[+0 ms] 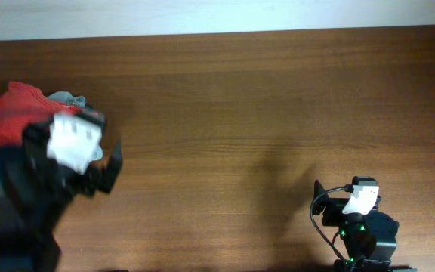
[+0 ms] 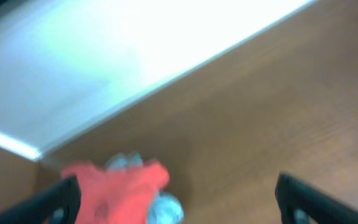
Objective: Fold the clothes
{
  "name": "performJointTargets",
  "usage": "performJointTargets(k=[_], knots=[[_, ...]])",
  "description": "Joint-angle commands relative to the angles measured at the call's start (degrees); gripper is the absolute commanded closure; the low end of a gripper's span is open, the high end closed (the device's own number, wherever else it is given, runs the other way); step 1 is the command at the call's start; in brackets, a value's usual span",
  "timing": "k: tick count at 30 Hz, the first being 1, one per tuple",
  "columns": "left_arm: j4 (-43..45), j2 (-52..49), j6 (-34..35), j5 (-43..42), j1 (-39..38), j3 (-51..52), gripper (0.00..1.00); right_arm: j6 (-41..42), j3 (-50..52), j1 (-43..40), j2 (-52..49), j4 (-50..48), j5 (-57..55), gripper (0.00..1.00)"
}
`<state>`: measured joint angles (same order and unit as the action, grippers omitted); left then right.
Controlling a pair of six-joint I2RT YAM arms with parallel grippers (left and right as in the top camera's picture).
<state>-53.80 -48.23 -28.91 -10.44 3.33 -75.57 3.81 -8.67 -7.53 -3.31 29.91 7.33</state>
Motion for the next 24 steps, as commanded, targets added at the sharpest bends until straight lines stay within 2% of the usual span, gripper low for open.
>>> performJointTargets(k=[1, 5, 13, 19, 24], knots=[[8.76, 11.34, -0.74, 0.79, -0.2, 18.53, 0.01, -0.39, 0.42, -0.37, 0.33, 0.02, -0.13, 0.02], [18.21, 26.27, -0.72, -1.9, -0.2, 37.33, 0.01, -0.39, 0.42, -0.37, 0.33, 0.04, -0.13, 0.01], [22.75, 46.66, -0.72, -4.85, -0.2, 56.61, 0.01, -0.39, 0.42, -0.37, 0.33, 0.04, -0.13, 0.01], [32.85, 47.93, 0.15, -5.03, -0.7, 64.76, 0.01, -0.39, 0.42, -0.37, 0.33, 0.04, -0.13, 0.01], [48.41, 47.93, 0.13, -5.03, -0.72, 73.2, 0.01, -0.39, 0.42, -0.37, 0.33, 0.02, -0.13, 0.02]])
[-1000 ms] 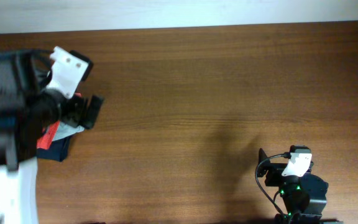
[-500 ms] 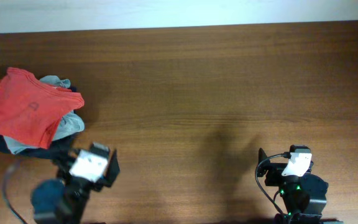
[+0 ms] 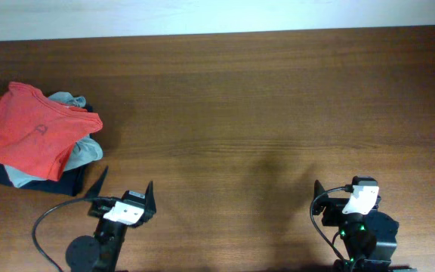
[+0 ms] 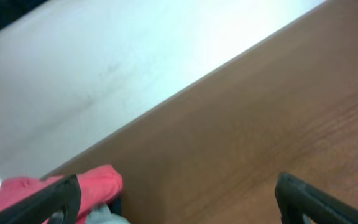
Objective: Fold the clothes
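Observation:
A stack of folded clothes lies at the table's far left: a red shirt (image 3: 32, 132) on top, a pale blue-grey garment (image 3: 86, 151) under it, and a navy one (image 3: 70, 181) at the bottom. My left gripper (image 3: 125, 187) sits low near the front edge, right of the stack, open and empty. In the left wrist view the red shirt (image 4: 95, 186) shows behind the left finger (image 4: 55, 202), apart from it. My right gripper (image 3: 338, 193) rests at the front right; its jaws are not clear to see.
The brown wooden table (image 3: 263, 113) spreads wide to the right of the stack. A white wall (image 4: 135, 56) runs along its far edge. Black cables loop beside both arm bases at the front edge.
My left arm was raised over the front of the clothes stack, covering part of it. Now it is down at the front edge, open, and the whole stack shows. The right arm has not moved.

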{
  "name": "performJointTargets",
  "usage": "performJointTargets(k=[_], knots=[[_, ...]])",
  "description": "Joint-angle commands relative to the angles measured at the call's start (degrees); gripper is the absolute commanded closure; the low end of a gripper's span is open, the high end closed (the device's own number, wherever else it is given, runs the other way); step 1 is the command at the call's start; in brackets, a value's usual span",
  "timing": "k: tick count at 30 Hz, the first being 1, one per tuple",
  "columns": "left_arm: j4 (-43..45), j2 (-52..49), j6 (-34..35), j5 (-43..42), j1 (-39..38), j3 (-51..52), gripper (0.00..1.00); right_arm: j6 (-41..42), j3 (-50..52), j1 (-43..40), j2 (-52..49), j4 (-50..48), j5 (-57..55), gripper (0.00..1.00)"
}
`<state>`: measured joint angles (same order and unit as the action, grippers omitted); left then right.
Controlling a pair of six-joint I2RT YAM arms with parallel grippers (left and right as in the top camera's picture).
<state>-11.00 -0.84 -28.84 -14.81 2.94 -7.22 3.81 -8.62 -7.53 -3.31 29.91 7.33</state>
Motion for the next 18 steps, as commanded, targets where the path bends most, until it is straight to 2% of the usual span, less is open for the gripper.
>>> performJointTargets(k=[1, 18], knots=[[7.87, 0.55, 0.07, -0.68, -0.33, 6.58, 0.01, -0.39, 0.37, -0.37, 0.33, 0.04, -0.13, 0.01], [7.52, 0.17, 0.04, -0.44, -0.28, 6.54, 0.01, -0.39, 0.37, -0.37, 0.33, 0.02, -0.13, 0.01]])
